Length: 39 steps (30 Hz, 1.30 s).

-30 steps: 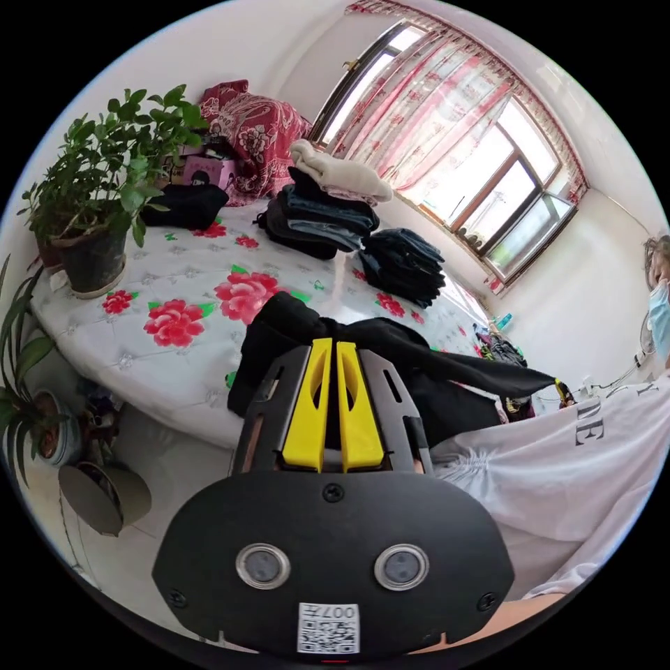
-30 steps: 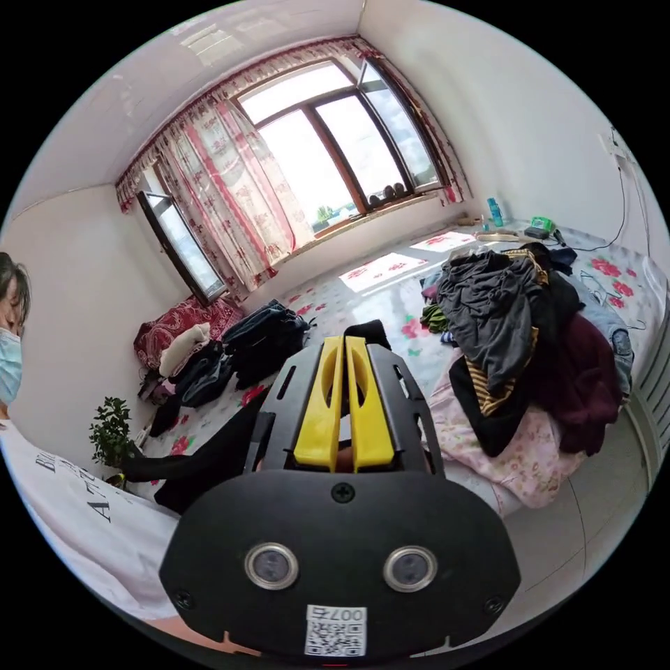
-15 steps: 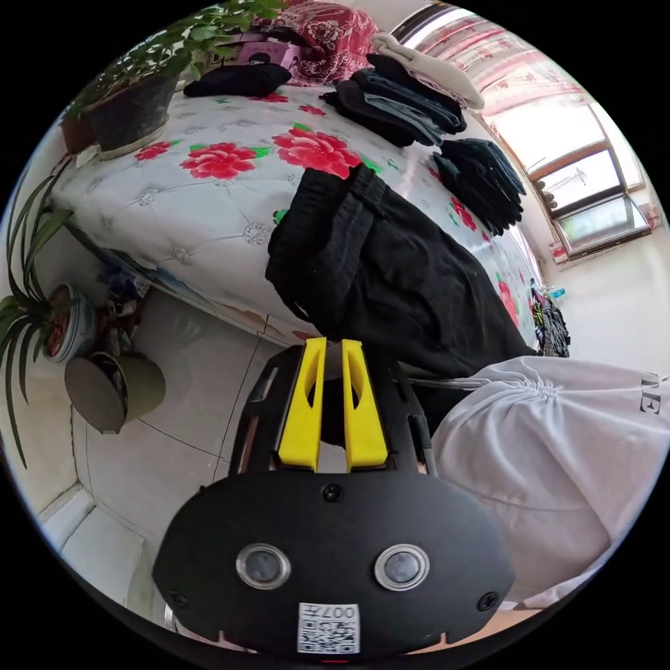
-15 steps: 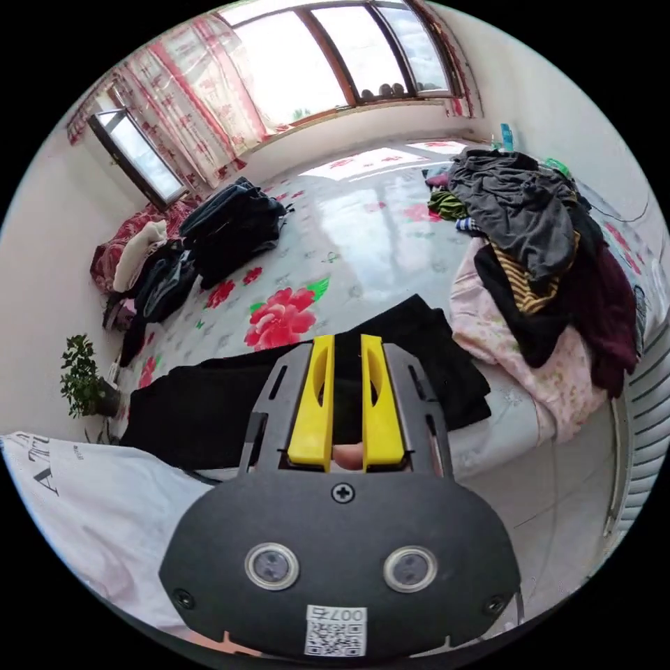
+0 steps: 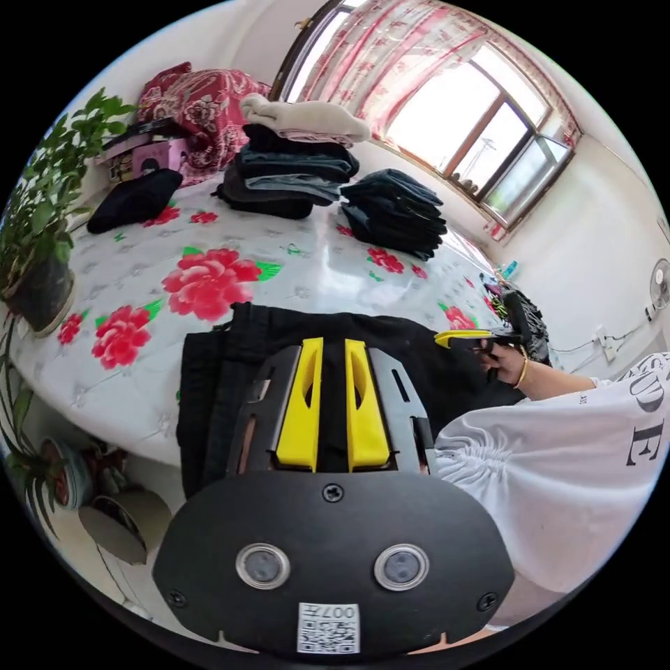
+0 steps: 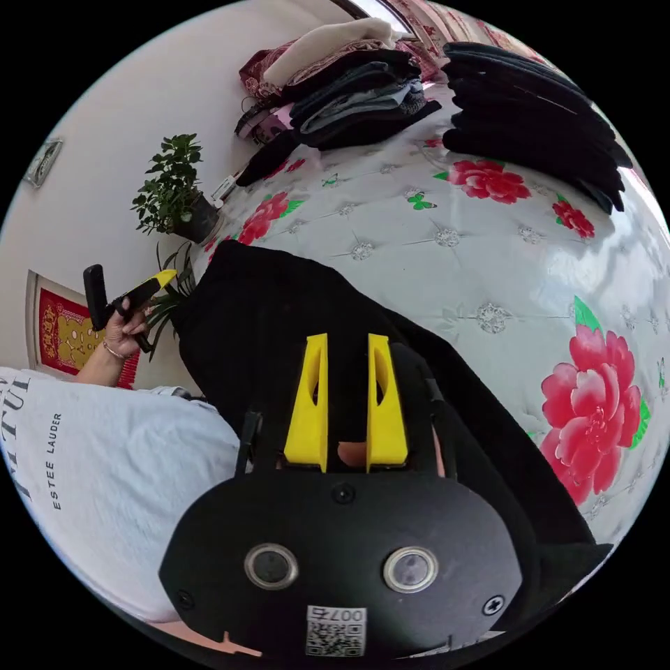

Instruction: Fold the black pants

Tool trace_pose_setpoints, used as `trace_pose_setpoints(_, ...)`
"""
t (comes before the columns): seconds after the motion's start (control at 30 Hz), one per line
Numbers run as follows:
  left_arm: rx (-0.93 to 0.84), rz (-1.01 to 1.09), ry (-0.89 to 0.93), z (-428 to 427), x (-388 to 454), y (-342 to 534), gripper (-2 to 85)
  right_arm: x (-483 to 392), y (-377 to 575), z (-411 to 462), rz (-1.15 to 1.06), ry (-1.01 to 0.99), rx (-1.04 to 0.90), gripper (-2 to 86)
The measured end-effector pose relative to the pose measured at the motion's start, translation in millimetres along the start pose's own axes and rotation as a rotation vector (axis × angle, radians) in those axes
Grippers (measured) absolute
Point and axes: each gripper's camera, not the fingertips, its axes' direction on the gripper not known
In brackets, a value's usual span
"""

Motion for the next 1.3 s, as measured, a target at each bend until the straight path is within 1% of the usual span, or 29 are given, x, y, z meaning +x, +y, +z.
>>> trace_pose_setpoints(0.03,-0.014,0.026,0.023,12,6,-6,6.2,-5,1,3,-0.026,-0.003,-0.011,1.7)
trace_pose_setpoints(0.1,-0.076,0.146,0.072,63,33,-30,6.7,-26,8,11,-0.151,-0.03,-0.047,0.9)
trace_pose_setpoints(0.17,-0.142,0.244,0.087,102,54,-45,7.2,-34,11,10,-0.189,0.001,-0.046,1.1)
trace_pose_setpoints(0.23,-0.21,0.346,0.078,142,74,-56,7.7,-28,9,-2,-0.154,0.062,0.033,2.5)
trace_pose_setpoints(0.3,-0.358,0.449,0.037,201,92,-60,8.2,-1,-3,-13,-0.046,0.116,0.094,4.8)
trace_pose_setpoints(0.37,-0.476,0.505,0.007,237,99,-54,8.0,26,-12,-6,0.02,0.135,0.042,5.5)
trace_pose_setpoints(0.4,-0.488,0.534,0.013,245,101,-49,6.4,43,-13,6,0.048,0.136,-0.019,4.9)
trace_pose_setpoints(0.43,-0.476,0.545,0.032,244,101,-47,5.6,51,-12,12,0.07,0.135,-0.054,4.7)
trace_pose_setpoints(0.47,-0.452,0.551,0.048,238,99,-42,2.2,62,-8,22,0.097,0.108,-0.095,3.5)
trace_pose_setpoints(0.5,-0.419,0.545,0.065,227,95,-37,0.2,62,0,25,0.08,0.061,-0.092,2.4)
trace_pose_setpoints(0.53,-0.4,0.544,0.081,220,93,-33,-0.1,59,5,25,0.054,0.046,-0.091,1.9)
trace_pose_setpoints(0.6,-0.355,0.547,0.156,193,85,-10,-0.7,42,23,23,-0.067,-0.025,-0.134,0.8)
trace_pose_setpoints(0.67,-0.378,0.515,0.192,186,76,12,-0.9,42,32,21,-0.107,-0.11,-0.186,0.8)
trace_pose_setpoints(0.73,-0.373,0.472,0.215,181,68,29,-0.9,52,30,12,-0.098,-0.131,-0.188,1.2)
trace_pose_setpoints(0.83,-0.335,0.406,0.235,178,59,37,-1.0,90,5,-9,0.024,-0.176,-0.123,3.1)
trace_pose_setpoints(0.9,-0.302,0.381,0.241,176,55,35,-1.0,137,-18,-17,0.215,-0.343,-0.06,4.7)
trace_pose_setpoints(0.93,-0.295,0.382,0.242,176,55,35,-1.0,148,-23,-17,0.256,-0.406,-0.044,4.9)
trace_pose_setpoints(0.97,-0.287,0.394,0.239,175,56,35,-1.0,166,-31,-13,0.317,-0.532,-0.018,5.3)
trace_pose_setpoints(1.0,-0.278,0.403,0.23,175,56,35,-1.0,180,-39,-3,0.367,-0.621,-0.042,5.4)
trace_pose_setpoints(1.03,-0.275,0.404,0.23,175,55,36,-1.0,184,-44,3,0.379,-0.654,-0.066,5.4)
trace_pose_setpoints(1.07,-0.265,0.4,0.231,176,53,36,-1.0,188,-52,18,0.399,-0.681,-0.131,5.4)
trace_pose_setpoints(1.2,-0.236,0.364,0.226,186,43,33,-1.0,185,-79,65,0.399,-0.628,-0.346,6.0)
trace_pose_setpoints(1.3,-0.22,0.355,0.227,191,37,33,-1.0,201,-89,67,0.461,-0.658,-0.347,6.2)
